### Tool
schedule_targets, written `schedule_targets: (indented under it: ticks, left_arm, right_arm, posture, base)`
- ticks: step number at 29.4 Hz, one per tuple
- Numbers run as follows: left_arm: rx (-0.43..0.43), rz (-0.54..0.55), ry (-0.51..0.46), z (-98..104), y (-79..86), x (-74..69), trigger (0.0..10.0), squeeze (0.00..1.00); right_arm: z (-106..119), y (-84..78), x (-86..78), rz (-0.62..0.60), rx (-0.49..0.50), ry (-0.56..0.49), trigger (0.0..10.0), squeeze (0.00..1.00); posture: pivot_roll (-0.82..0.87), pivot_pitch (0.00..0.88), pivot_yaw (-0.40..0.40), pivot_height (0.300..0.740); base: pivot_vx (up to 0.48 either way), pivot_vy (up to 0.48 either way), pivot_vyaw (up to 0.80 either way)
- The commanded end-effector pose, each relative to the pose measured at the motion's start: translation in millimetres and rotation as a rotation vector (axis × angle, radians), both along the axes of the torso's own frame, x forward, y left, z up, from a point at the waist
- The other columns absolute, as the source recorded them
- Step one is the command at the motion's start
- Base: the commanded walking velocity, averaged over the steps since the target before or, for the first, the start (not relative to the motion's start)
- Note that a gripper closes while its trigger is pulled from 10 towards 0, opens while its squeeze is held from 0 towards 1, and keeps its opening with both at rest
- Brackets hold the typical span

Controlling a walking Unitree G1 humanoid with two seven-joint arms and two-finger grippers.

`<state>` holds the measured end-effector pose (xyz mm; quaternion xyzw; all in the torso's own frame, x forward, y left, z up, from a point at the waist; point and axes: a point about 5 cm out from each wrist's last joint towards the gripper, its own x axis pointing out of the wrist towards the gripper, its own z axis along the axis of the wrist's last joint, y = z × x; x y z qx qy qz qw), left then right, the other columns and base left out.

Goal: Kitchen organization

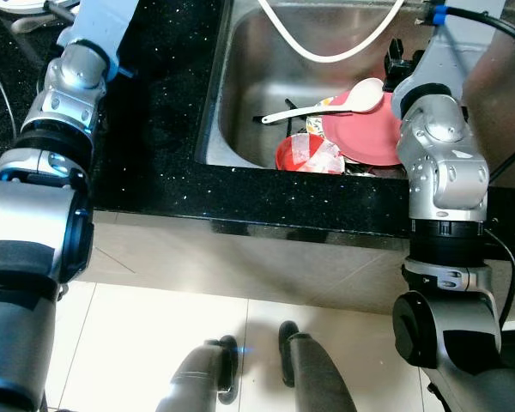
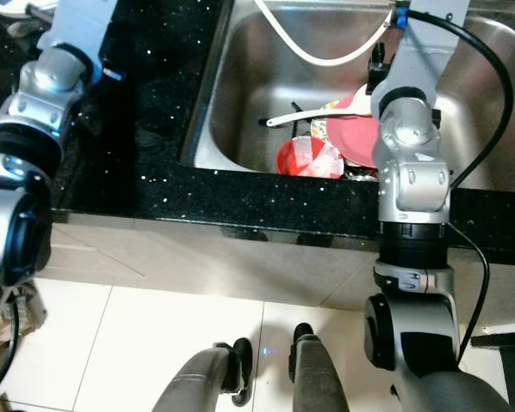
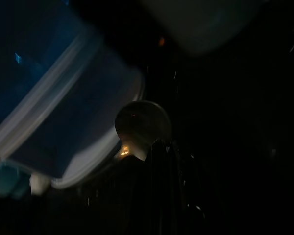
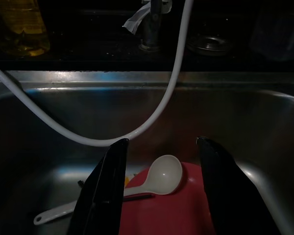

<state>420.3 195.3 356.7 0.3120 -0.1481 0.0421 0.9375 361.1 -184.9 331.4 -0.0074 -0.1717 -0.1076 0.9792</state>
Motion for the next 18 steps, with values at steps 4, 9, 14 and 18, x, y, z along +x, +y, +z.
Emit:
schedule_targets:
  ticks: [4,9,14,18]
  left_arm:
    - [0.07,-0.23,-0.072,13.7,-52.9,-2.8,10.0,0.0]
    - [0.108,-0.559,-0.079,3.2,-118.5,-20.1,10.0,0.0]
    - [0.129,-0.789,-0.062,-14.4,-162.5,-47.5,10.0,0.0]
    - [0.128,-0.891,-0.05,-21.4,-178.3,-61.3,10.0,0.0]
  right_arm:
    - [0.1,1.3,1.4,0.006,0.011,-0.008,10.0,0.0]
    - [1.4,-2.2,3.1,-0.002,0.012,-0.016,10.0,0.0]
    - [2.5,-1.1,5.0,0.002,0.013,-0.022,10.0,0.0]
    - [3.0,-0.8,6.0,0.004,0.014,-0.025,10.0,0.0]
  posture:
    - [-0.01,0.275,0.044,0.74]
    - [0.0,0.262,0.039,0.74]
    - [0.01,0.246,0.034,0.74]
    - [0.01,0.237,0.032,0.74]
  base:
    - [0.0,0.0,0.0]
    - [0.0,0.0,0.0]
    - [0.0,0.0,0.0]
    - [0.0,0.0,0.0]
